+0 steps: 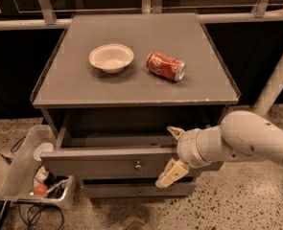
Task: Close top drawer
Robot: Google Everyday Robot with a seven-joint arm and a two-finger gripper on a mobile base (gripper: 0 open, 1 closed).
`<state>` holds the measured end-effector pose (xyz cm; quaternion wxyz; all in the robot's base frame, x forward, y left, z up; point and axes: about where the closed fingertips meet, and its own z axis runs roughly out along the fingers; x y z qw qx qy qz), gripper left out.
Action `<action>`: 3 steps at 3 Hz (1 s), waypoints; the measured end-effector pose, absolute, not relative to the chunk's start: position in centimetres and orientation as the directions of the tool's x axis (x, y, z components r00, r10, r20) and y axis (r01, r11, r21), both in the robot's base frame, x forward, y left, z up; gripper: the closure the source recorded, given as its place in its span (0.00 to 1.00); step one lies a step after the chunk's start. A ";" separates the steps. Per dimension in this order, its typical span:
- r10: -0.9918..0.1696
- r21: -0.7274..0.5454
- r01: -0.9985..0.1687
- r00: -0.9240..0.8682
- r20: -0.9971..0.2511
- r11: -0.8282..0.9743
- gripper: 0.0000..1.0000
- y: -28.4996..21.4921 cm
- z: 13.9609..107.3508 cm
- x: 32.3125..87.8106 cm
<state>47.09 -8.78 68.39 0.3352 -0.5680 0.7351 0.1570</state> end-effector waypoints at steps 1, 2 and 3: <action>-0.710 -0.104 -0.948 -0.151 -0.688 0.302 0.22 -8.0 68.5 46.4; -0.697 -0.086 -0.944 -0.171 -0.696 0.318 0.46 -8.3 69.4 45.1; -0.686 -0.090 -0.930 -0.194 -0.701 0.355 0.69 -10.0 71.1 44.7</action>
Offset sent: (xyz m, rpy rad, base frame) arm -0.0387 -0.0084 0.0282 0.0636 0.0610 -0.0482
